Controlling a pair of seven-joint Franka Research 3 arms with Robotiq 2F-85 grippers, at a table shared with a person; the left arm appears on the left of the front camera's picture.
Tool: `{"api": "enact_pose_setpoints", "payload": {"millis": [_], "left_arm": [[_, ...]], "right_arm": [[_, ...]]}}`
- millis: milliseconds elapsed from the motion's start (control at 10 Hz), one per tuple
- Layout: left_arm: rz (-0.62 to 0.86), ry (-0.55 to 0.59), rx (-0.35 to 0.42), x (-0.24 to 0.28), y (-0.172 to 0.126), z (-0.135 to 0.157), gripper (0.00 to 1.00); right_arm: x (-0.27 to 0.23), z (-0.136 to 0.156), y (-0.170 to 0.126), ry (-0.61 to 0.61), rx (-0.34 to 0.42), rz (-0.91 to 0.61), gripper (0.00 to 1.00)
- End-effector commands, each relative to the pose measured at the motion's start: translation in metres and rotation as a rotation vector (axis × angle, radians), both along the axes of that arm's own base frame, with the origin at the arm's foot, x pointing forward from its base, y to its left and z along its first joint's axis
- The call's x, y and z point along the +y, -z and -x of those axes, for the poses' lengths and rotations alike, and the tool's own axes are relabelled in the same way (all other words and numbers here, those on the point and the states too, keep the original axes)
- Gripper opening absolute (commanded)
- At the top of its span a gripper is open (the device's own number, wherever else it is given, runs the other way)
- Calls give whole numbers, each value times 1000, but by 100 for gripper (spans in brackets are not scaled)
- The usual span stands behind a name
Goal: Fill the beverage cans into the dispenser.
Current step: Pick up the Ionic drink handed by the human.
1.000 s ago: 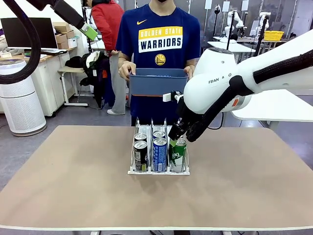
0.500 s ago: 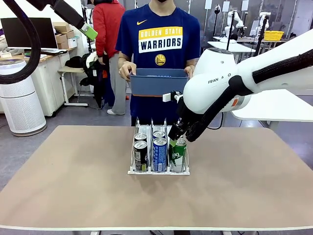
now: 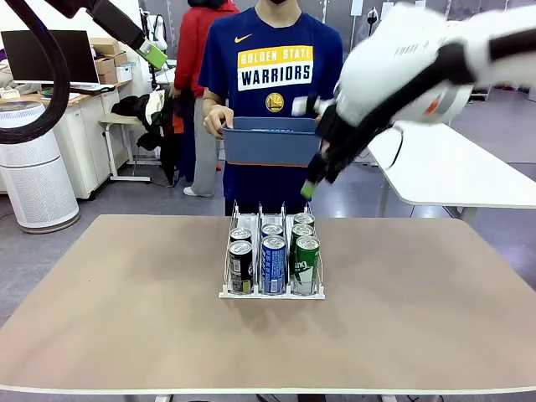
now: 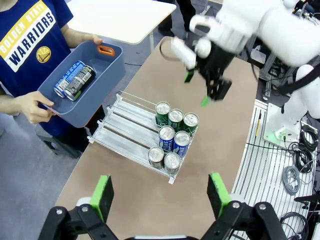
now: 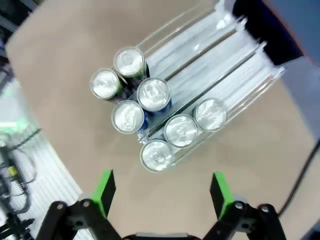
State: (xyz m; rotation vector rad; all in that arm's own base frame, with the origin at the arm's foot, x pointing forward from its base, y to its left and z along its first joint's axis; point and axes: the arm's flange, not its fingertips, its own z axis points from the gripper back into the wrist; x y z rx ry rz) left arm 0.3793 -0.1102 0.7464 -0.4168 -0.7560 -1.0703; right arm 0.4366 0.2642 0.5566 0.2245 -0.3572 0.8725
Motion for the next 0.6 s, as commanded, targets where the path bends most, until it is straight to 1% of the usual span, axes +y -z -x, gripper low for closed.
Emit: {"api": "enact_pose_setpoints", "payload": {"millis": [0, 200, 300, 400, 500], "left_arm": [[-7, -4, 7, 1, 0, 2, 100], [-7, -4, 7, 1, 0, 2, 100], [-7, -4, 7, 1, 0, 2, 100], [-7, -4, 7, 1, 0, 2, 100], [-7, -4, 7, 1, 0, 2, 100]], "right_arm": [[-29, -10, -51, -18, -5, -97, 100], [-61, -11, -111, 23, -78, -218, 100], [-74, -10, -139, 38, -81, -254, 100], [-84, -7, -163, 37, -59, -271, 100], [-96, -3, -185, 50, -62, -281, 100]]}}
